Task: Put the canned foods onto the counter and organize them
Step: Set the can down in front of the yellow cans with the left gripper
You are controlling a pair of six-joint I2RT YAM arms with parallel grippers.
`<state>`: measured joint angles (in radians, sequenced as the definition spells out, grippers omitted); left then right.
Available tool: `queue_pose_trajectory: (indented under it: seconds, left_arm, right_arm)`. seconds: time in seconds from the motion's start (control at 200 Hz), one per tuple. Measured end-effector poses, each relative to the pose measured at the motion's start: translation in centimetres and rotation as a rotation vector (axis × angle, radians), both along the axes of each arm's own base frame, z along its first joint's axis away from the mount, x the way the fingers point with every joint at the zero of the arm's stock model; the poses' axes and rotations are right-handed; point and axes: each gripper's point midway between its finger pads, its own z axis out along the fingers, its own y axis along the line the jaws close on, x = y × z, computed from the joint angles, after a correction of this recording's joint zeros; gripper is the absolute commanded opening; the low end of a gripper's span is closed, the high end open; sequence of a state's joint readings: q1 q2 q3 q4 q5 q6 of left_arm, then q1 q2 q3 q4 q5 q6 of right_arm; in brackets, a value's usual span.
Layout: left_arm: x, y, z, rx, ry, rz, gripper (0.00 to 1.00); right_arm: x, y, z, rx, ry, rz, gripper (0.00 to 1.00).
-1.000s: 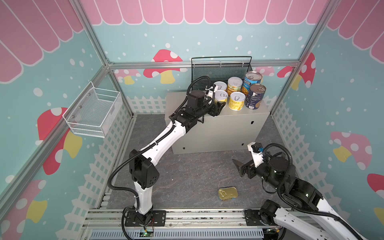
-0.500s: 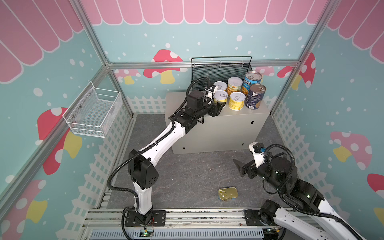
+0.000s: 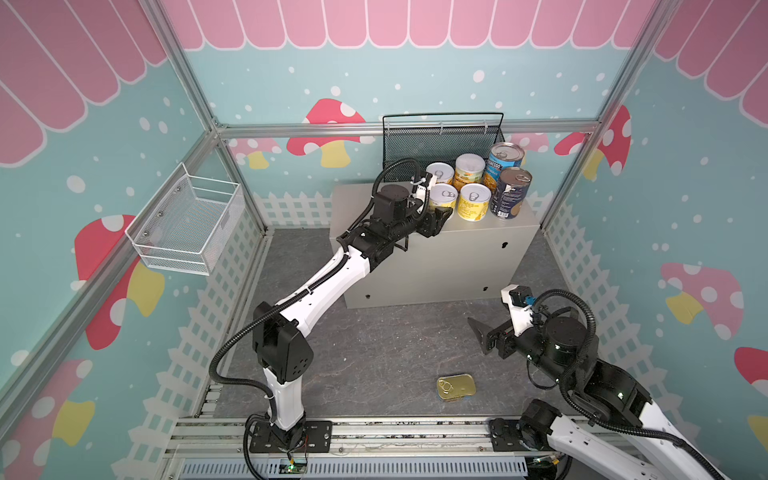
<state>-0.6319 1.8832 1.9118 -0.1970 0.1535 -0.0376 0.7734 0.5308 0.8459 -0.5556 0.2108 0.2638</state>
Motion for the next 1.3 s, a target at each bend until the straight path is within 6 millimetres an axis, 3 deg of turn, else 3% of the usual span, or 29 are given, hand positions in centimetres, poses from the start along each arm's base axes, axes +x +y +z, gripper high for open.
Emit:
queue_pose_trajectory:
  seconds: [0.41,0.956,1.121,1.301]
  left_arm:
    - [-0.1,-0.2,0.0,0.001,-0.001,-0.002,0.68]
    - [-0.3,-0.1,0.0,0.005,-0.005,-0.002,0.99]
    - [-1.4,0.8,0.7,0.003,-0.011,-0.002,0.99]
    - [-3.9,3.2,2.8,-0.009,-0.047,0.023,0.99]
  right_arm:
    - [-0.2,-0.2,0.1,0.01,-0.006,0.0,0.99]
    - [-0.2,-0.2,-0.2,0.009,0.0,-0.002,0.99]
    - [-0.2,-0.1,-0.2,0.008,0.001,-0.002,0.99]
    - [-0.1,-0.1,-0.3,0.008,0.002,-0.002,0.99]
